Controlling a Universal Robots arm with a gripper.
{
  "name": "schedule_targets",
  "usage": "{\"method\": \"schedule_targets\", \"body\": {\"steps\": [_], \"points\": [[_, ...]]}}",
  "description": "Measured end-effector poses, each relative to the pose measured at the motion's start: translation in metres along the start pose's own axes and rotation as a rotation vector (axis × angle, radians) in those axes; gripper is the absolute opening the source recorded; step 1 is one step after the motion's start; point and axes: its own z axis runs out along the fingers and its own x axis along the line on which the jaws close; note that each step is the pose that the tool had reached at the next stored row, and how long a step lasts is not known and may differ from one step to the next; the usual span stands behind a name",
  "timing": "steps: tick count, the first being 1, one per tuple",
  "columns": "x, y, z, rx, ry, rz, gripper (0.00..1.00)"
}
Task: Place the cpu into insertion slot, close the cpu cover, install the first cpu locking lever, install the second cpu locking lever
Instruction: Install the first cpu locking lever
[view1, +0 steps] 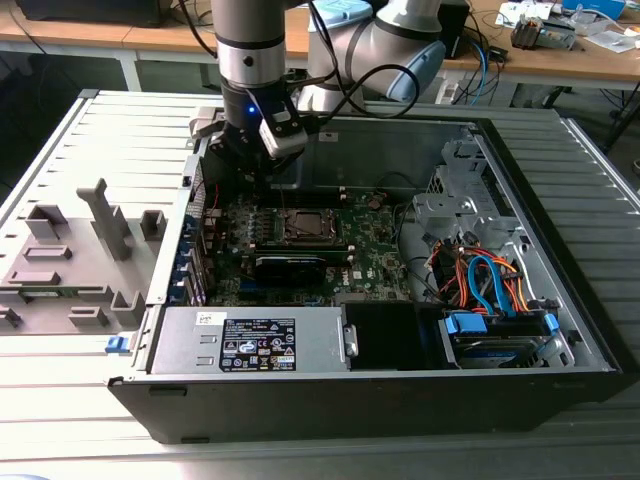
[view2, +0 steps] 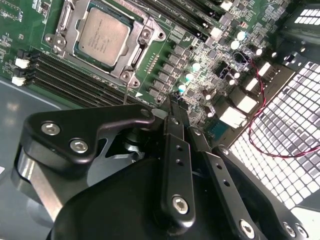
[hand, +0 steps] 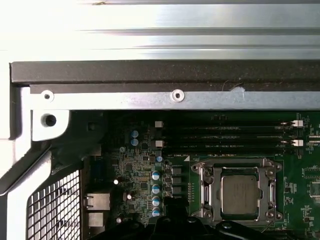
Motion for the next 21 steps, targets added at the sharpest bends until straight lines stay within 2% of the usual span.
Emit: {"method": "schedule_targets", "body": {"steps": [3, 5, 19, 21], "points": [[-0.0001, 0.0010, 0.0002, -0.0133, -0.0003, 0.000, 0.11], [-0.0001, 0.0023, 0.0002, -0.0172, -0.0002, 0.000, 0.11], [0.0000, 0.0109, 0.0008, -0.0181, -0.0001, 0.000, 0.11], [0.0000, 0.0138, 0.0009, -0.0181, -0.0001, 0.000, 0.11]]}}
